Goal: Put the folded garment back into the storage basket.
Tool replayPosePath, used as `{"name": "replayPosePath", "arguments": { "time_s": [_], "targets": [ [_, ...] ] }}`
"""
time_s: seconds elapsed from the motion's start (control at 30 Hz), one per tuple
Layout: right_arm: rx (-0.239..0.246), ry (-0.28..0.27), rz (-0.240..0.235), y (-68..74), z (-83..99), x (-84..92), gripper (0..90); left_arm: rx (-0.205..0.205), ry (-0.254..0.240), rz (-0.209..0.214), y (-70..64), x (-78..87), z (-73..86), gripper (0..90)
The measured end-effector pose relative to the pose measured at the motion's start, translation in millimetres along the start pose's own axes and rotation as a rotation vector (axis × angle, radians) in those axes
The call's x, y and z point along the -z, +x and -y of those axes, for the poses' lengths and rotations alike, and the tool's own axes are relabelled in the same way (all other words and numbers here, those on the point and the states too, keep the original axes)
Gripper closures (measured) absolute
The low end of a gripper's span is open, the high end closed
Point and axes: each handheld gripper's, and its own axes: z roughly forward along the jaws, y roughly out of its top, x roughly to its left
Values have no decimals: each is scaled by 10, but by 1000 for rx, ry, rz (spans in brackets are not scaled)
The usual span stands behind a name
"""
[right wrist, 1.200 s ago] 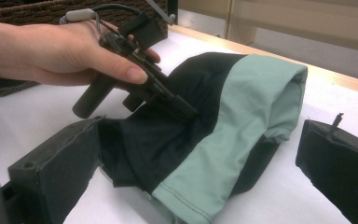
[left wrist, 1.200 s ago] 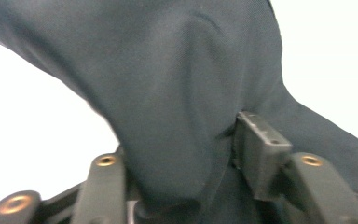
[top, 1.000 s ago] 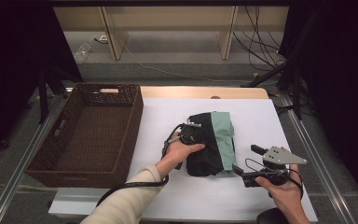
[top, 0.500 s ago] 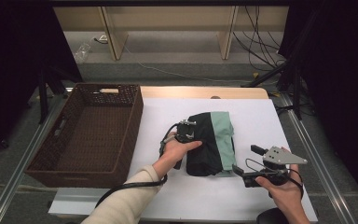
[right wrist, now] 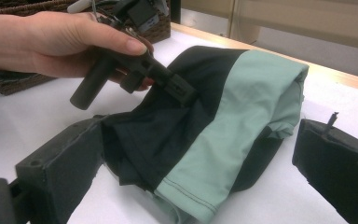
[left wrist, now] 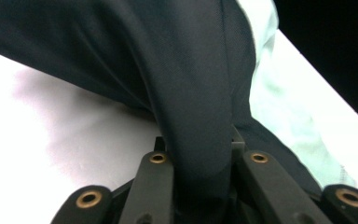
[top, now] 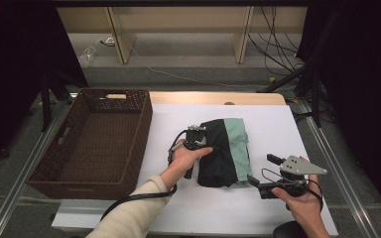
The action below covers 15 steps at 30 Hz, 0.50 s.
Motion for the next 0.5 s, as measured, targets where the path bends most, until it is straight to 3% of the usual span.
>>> {"name": "replayPosePath", "arguments": {
  "time_s": [0.3,0.5],
  "targets": [
    [-2,-2,0,-2,0,3,29,-35,-51,71,-85,175,-105,807],
    [-3,-3,1,-4,0,5,31,-56,-65,86,-158,329,-213,808]
  ]
}}
